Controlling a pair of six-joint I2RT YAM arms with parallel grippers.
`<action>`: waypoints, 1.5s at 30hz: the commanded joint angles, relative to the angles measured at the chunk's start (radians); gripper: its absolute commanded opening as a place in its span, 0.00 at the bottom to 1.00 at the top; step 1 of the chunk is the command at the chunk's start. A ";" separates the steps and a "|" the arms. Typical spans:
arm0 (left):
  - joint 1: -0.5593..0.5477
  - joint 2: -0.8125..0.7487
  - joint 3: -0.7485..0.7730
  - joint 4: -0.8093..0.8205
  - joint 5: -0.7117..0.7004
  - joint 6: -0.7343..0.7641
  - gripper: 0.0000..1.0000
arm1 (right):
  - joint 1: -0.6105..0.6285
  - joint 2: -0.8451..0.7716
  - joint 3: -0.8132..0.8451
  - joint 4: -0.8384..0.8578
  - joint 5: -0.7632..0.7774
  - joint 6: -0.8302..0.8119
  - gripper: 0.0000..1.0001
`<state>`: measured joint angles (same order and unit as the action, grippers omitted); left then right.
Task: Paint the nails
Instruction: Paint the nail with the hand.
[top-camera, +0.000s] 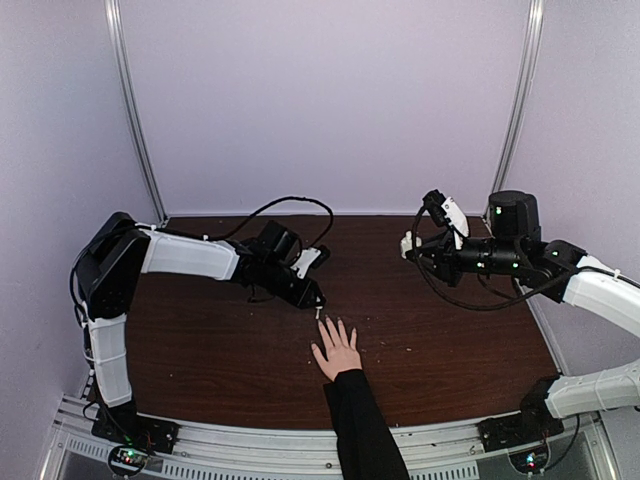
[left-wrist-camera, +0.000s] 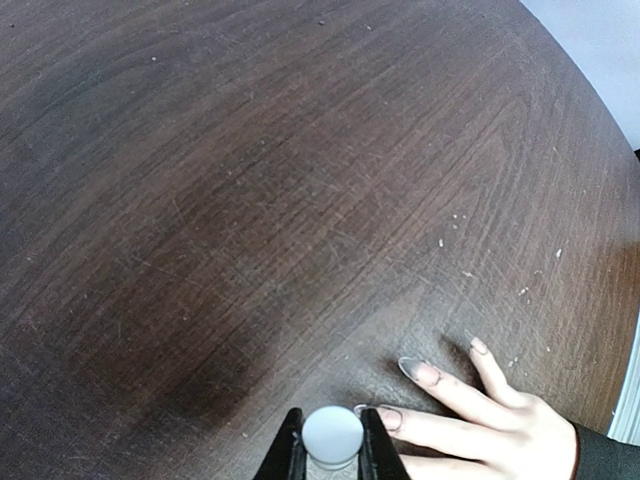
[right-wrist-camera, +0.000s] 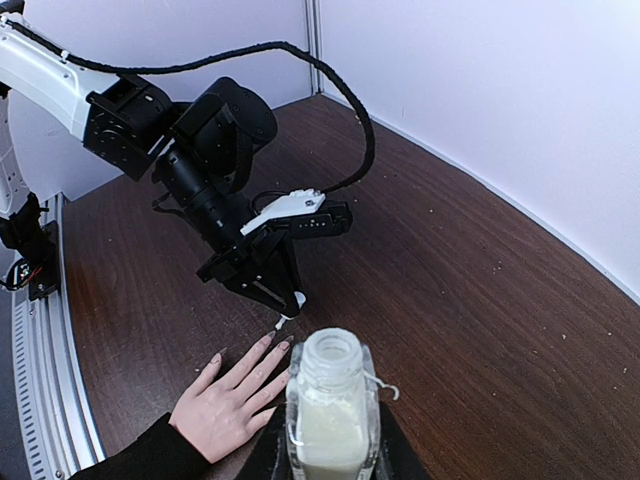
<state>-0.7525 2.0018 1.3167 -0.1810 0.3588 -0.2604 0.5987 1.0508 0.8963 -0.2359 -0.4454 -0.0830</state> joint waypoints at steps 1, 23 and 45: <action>0.009 -0.052 -0.007 0.039 -0.008 0.010 0.00 | -0.006 -0.025 -0.008 0.018 0.015 -0.006 0.00; 0.001 -0.030 -0.031 0.097 0.128 -0.003 0.00 | -0.005 -0.028 -0.010 0.016 0.019 -0.007 0.00; -0.002 0.001 -0.013 0.054 0.112 0.003 0.00 | -0.006 -0.028 -0.011 0.015 0.023 -0.007 0.00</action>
<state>-0.7521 1.9892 1.2831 -0.1379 0.4679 -0.2607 0.5987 1.0428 0.8963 -0.2363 -0.4446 -0.0830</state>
